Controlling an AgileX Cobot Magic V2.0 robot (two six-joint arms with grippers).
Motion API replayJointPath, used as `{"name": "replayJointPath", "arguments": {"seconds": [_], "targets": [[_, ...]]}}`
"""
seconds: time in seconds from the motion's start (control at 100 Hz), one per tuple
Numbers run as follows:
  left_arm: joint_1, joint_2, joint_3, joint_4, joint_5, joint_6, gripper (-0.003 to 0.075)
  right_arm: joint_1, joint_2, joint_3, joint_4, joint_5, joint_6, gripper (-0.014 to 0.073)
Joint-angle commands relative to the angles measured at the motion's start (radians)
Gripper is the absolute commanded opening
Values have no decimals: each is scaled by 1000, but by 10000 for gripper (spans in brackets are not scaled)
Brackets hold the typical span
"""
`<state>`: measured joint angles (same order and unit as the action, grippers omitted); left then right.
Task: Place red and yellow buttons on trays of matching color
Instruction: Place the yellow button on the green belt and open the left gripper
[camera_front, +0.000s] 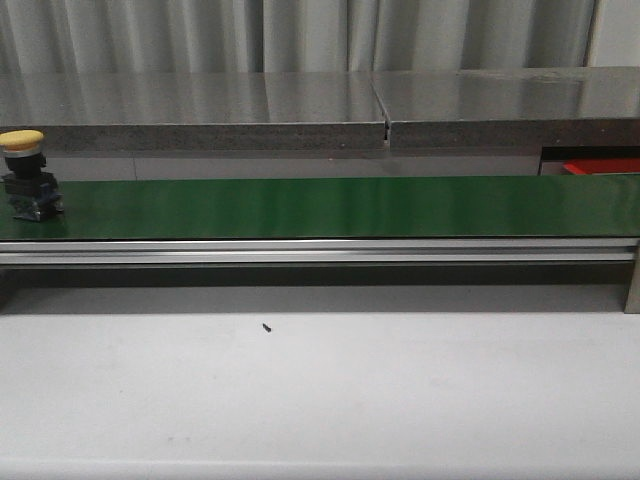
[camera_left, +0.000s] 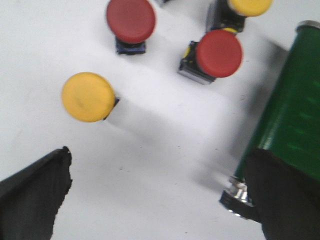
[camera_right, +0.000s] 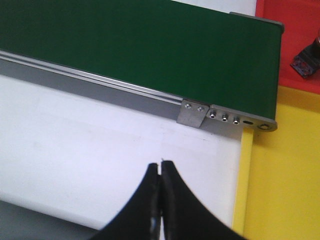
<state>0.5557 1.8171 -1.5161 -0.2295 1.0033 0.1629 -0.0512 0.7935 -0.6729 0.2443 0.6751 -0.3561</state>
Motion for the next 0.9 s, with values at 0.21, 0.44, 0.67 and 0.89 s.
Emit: {"name": "replayJointPath", "arguments": {"seconds": [0.21, 0.44, 0.67, 0.89], "targets": [[52, 48, -8, -14, -114, -9, 671, -2, -9, -26, 7, -55, -3, -68], [50, 159, -22, -38, -179, 0, 671, -2, -9, -26, 7, -55, -3, -68], [50, 173, -25, -38, -260, 23, 648, -2, -9, -26, 7, -55, -3, -68], [50, 173, -25, -38, -256, 23, 525, -2, -9, -26, 7, -55, -3, -68]]}}
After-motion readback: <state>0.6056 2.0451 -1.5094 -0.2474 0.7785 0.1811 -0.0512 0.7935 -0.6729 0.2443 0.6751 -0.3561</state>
